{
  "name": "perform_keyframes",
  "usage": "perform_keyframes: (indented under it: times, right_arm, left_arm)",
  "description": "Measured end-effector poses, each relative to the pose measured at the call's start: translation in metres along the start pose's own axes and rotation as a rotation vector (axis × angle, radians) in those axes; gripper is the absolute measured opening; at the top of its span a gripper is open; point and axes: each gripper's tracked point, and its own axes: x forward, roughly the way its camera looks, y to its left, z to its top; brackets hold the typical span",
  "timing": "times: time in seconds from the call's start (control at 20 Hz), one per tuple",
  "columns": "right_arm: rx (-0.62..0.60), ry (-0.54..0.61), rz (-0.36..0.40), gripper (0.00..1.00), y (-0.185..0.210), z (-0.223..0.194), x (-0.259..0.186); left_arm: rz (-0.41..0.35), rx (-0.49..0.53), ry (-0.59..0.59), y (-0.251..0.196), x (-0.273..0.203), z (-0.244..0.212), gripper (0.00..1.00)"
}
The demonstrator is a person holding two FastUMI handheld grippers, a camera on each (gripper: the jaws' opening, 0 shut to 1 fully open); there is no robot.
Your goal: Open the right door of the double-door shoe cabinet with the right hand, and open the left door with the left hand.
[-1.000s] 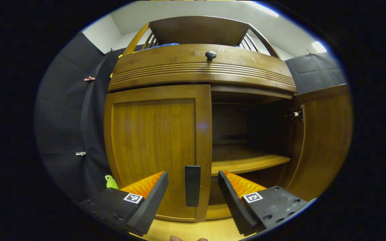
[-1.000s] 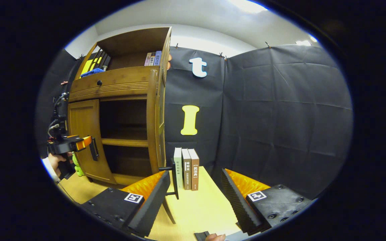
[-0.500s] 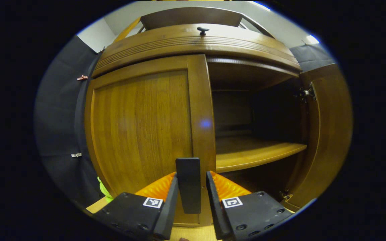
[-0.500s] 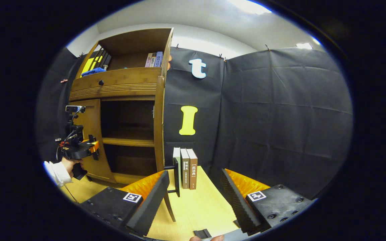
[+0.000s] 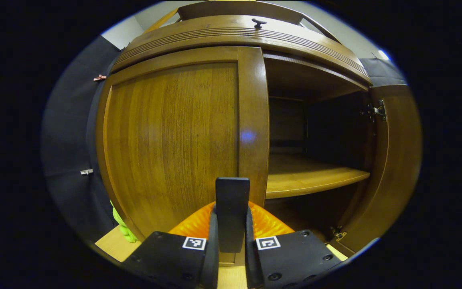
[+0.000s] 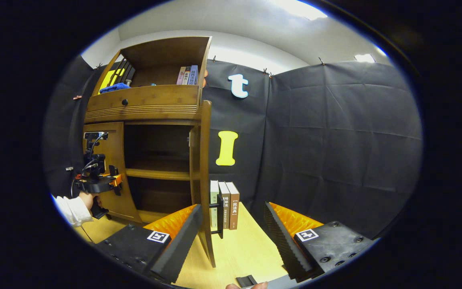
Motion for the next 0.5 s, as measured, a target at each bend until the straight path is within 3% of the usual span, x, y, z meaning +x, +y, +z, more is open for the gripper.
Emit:
perform_keyframes:
  times: [0.5]
  right_arm:
    - [-0.011, -0.016, 0.069, 0.98, 0.060, 0.015, -0.006]
  left_arm:
    - [-0.089, -0.012, 0.028, 0.019, -0.081, -0.011, 0.27]
